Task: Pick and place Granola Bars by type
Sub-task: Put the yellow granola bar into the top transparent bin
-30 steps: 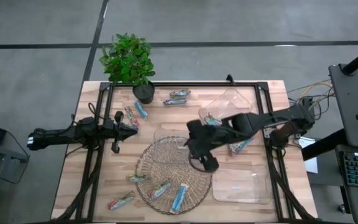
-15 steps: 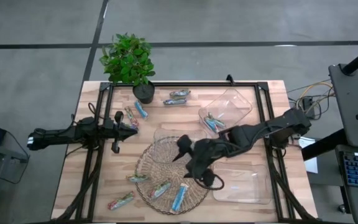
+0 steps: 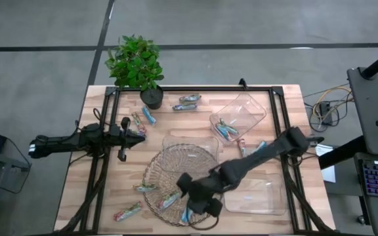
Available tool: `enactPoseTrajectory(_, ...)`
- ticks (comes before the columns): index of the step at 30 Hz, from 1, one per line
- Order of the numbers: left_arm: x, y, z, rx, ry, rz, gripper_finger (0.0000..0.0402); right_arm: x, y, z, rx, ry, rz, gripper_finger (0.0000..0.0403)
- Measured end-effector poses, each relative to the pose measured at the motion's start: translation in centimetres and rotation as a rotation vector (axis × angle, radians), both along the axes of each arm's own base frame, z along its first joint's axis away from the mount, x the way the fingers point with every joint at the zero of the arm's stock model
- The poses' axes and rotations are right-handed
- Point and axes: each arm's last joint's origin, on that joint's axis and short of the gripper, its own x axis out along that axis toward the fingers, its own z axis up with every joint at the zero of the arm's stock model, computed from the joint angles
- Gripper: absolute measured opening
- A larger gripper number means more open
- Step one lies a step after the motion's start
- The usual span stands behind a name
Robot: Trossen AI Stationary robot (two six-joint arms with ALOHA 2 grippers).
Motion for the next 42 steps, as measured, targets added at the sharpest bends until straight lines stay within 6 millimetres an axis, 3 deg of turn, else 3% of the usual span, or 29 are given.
enactPoseTrajectory(4,0.0,0.0,0.0,0.0,0.002,0.0,0.0,0.4,1.3,-2.8,-0.034,0.053,0.035,0.0329)
enactPoseTrajectory(11,0.0,0.0,0.0,0.0,0.002,0.0,0.0,0.6,1.3,-5.5,-0.087,0.155,0.017,0.0329)
enactPoseTrajectory(35,0.0,0.0,0.0,0.0,0.003,0.0,0.0,2.3,1.4,-9.7,-0.184,0.191,0.009,0.0329)
enactPoseTrajectory(42,0.0,0.0,-0.1,0.0,0.007,0.0,0.0,2.5,0.6,-11.4,-0.259,0.313,-0.014,0.0327)
